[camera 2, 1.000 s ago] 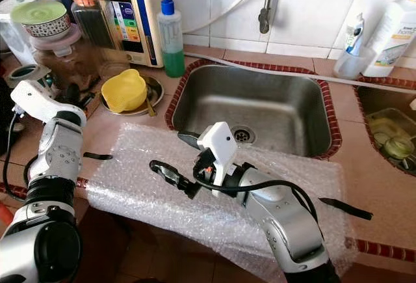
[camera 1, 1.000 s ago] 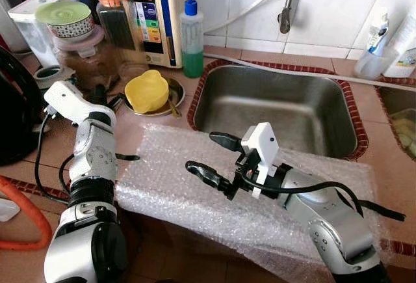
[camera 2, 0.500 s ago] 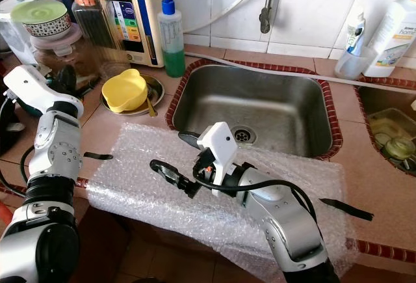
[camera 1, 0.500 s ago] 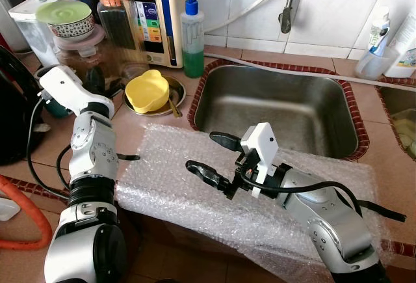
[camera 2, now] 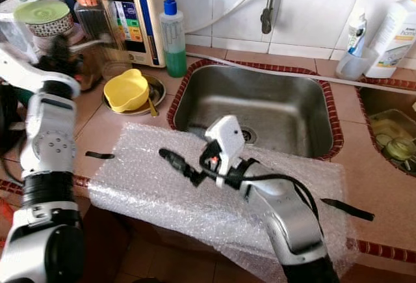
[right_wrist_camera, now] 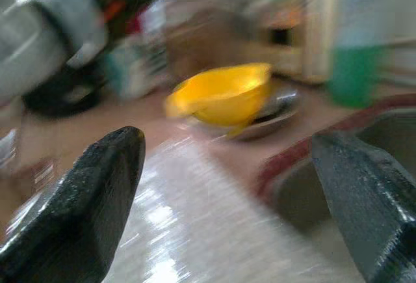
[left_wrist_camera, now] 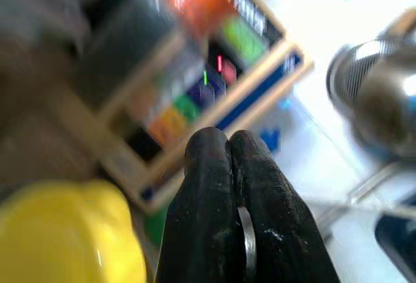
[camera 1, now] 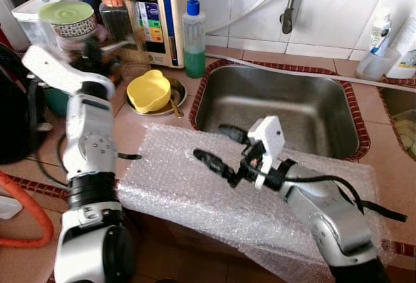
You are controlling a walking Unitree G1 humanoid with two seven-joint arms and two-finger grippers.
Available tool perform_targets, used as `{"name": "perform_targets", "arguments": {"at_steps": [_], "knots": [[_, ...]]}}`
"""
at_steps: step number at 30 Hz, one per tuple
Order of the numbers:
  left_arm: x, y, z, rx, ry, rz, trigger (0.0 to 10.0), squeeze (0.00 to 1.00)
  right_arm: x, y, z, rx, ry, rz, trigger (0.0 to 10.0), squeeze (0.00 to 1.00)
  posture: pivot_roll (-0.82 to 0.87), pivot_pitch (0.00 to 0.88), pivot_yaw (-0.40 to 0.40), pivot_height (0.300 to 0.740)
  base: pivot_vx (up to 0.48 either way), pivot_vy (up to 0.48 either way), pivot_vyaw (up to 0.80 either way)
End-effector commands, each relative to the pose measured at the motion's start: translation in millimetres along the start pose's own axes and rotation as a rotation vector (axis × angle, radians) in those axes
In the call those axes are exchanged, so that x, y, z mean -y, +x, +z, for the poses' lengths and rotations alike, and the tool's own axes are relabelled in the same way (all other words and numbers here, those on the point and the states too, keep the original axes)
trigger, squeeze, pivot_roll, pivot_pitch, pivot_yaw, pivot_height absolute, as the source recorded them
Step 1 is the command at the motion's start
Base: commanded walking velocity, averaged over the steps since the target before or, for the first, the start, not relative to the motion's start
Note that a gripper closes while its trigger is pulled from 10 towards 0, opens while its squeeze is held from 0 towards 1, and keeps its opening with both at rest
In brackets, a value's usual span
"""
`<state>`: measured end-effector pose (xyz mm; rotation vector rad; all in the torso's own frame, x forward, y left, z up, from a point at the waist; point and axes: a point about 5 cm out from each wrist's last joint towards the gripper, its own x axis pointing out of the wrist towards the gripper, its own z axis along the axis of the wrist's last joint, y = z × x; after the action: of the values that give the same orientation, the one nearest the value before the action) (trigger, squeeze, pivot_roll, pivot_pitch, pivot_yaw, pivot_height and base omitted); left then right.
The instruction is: Kitchen organization
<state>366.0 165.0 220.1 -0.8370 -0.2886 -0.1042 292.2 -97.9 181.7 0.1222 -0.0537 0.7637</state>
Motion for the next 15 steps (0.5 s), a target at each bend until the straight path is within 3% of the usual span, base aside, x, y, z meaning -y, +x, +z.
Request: {"name": "perform_targets", "arguments": {"at_steps": [1, 3, 7, 9, 12, 15], "knots": [[8.7, -2.6, 0.1, -0.013, 0.002, -0.049, 0.0, 0.0, 16.8, -1.7, 6.3, 0.047, 0.038, -0.107, 10.0, 0.0, 0.06, 0.051, 0.064, 0.74, 0.0, 0.0, 0.0], [21.5, -7.3, -18.7, -0.098, -0.062, -0.112, 0.0, 0.0, 32.2, -2.1, 10.2, 0.098, 0.134, -0.202, 10.0, 0.0, 0.06, 0.053, 0.066, 0.74, 0.0, 0.0, 0.0], [33.2, -13.3, -35.0, -0.171, -0.1, -0.173, 0.0, 0.0, 40.8, -2.5, 10.5, 0.131, 0.208, -0.26, 10.0, 0.0, 0.06, 0.053, 0.066, 0.74, 0.0, 0.0, 0.0], [42.5, -19.7, -46.3, -0.223, -0.12, -0.228, 0.0, 0.0, 46.5, -0.5, 10.0, 0.165, 0.291, -0.297, 10.0, 0.0, 0.05, 0.052, 0.065, 0.74, 0.0, 0.0, 0.0], [49.1, -24.6, -54.2, -0.26, -0.138, -0.261, 0.0, 0.0, 46.8, 4.6, 12.1, 0.195, 0.362, -0.293, 10.0, 0.0, 0.05, 0.052, 0.065, 0.74, 0.0, 0.0, 0.0], [58.8, -29.5, -58.5, -0.296, -0.166, -0.319, 0.0, 0.0, 41.0, 19.8, 27.6, 0.269, 0.446, -0.259, 10.0, 0.0, 0.04, 0.039, 0.062, 0.74, 0.0, 0.0, 0.0]]}}
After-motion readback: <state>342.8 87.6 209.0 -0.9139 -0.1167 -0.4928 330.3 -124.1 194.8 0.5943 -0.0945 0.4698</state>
